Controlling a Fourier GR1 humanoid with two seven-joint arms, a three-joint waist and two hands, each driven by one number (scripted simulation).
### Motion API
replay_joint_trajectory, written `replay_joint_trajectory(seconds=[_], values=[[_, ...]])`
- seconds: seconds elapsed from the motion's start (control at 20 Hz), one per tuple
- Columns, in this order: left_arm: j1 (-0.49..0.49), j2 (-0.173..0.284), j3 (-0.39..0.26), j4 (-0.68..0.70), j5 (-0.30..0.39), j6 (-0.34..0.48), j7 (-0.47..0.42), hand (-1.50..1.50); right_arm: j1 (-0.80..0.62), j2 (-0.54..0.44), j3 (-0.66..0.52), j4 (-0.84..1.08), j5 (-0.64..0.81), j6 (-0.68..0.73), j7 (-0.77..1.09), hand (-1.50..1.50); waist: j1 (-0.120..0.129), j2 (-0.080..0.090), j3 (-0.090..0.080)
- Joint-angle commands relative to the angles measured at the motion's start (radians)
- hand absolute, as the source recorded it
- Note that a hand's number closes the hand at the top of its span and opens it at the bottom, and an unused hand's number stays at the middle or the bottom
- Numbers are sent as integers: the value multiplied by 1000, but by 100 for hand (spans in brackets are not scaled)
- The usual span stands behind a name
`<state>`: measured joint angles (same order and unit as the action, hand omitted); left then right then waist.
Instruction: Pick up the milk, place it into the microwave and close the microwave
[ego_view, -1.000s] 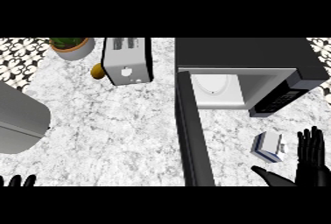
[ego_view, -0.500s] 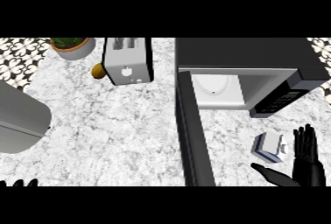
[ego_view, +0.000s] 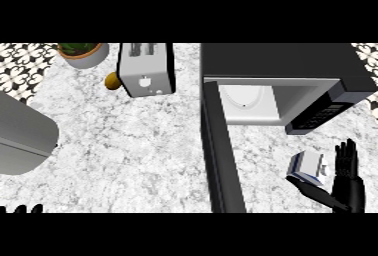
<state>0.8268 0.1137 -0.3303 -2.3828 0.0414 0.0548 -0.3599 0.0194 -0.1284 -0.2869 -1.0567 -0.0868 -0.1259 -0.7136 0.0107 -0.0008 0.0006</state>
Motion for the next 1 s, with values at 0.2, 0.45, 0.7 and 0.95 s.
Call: replay_joint_trajectory(seconds=[0.2, 0.45, 0.7, 0.95], values=[[-26, -11, -18, 6, -12, 22, 24, -150, -72, -86, -93, 288, 3, -23, -116, -150, -2, 1, 0], [37, 36, 44, -1, 52, -34, -34, -150, -125, -97, -78, 401, -34, 158, -186, -150, 6, 0, 1], [-2, 18, 36, -6, 62, -15, 6, -150, -122, -110, 7, 469, -16, 457, -270, -150, 6, 4, 3], [18, 31, 48, -4, 63, -24, -2, -150, -185, -79, 4, 460, -18, 391, -336, 150, 3, 1, 1]])
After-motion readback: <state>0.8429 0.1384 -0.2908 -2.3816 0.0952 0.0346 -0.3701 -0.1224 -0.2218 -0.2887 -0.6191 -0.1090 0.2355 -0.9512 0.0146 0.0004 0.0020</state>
